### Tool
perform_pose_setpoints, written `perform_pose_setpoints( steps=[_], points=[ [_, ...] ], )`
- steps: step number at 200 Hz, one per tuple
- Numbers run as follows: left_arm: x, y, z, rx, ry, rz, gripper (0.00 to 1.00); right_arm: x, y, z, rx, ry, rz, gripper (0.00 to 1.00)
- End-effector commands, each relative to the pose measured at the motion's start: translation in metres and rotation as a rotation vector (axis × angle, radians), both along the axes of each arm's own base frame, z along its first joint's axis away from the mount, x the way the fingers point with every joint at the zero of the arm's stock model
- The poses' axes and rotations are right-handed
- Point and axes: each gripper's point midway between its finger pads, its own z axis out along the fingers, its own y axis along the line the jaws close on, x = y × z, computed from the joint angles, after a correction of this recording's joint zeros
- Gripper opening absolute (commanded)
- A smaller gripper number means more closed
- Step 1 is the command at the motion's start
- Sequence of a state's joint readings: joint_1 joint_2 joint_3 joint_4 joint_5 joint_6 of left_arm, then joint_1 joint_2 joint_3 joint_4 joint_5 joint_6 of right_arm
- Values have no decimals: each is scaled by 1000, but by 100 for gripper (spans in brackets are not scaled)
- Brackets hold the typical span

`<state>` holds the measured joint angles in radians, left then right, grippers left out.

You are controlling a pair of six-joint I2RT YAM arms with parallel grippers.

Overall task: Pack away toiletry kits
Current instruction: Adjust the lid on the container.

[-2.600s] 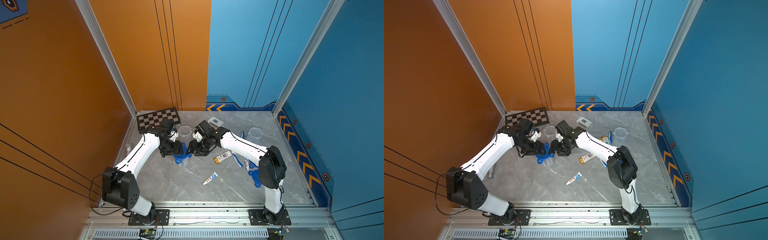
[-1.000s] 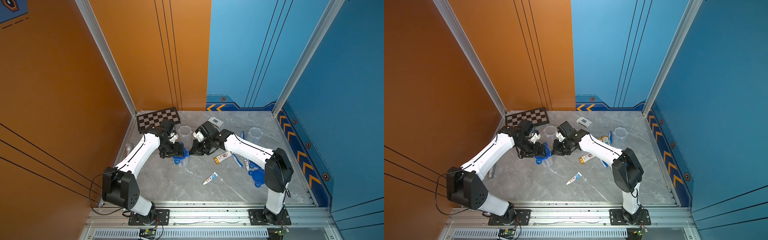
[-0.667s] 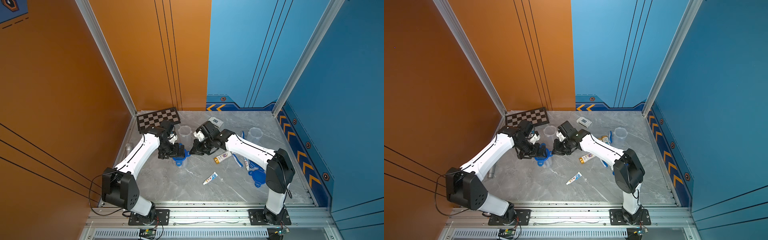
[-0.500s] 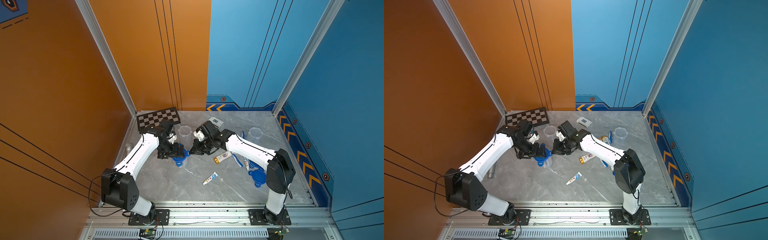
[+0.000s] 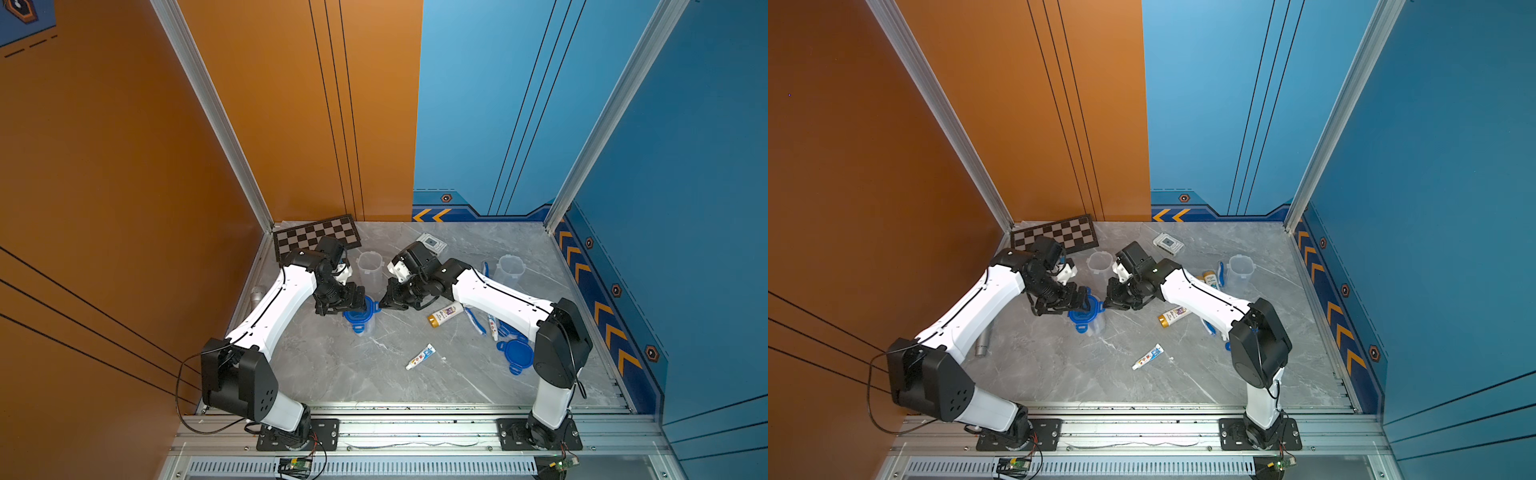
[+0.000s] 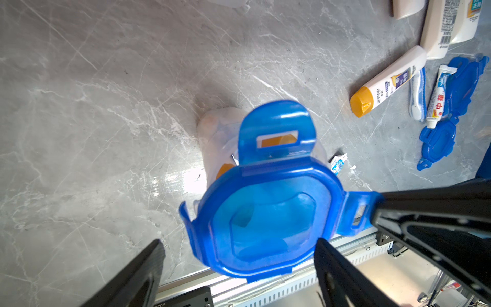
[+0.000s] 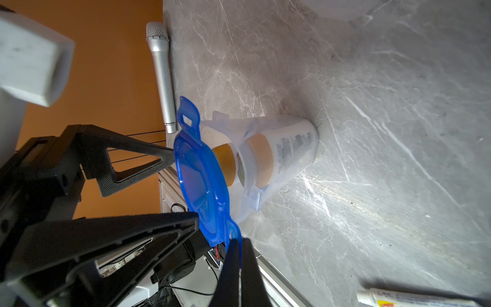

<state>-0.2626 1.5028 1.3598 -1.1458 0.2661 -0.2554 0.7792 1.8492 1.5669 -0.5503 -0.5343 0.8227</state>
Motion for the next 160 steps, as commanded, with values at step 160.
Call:
perform_pose_setpoints(
  steps=[160],
  points=[
    [-5,4,2,55,4,-16,81,14,-1,-7,11,21,-37,3]
  ],
)
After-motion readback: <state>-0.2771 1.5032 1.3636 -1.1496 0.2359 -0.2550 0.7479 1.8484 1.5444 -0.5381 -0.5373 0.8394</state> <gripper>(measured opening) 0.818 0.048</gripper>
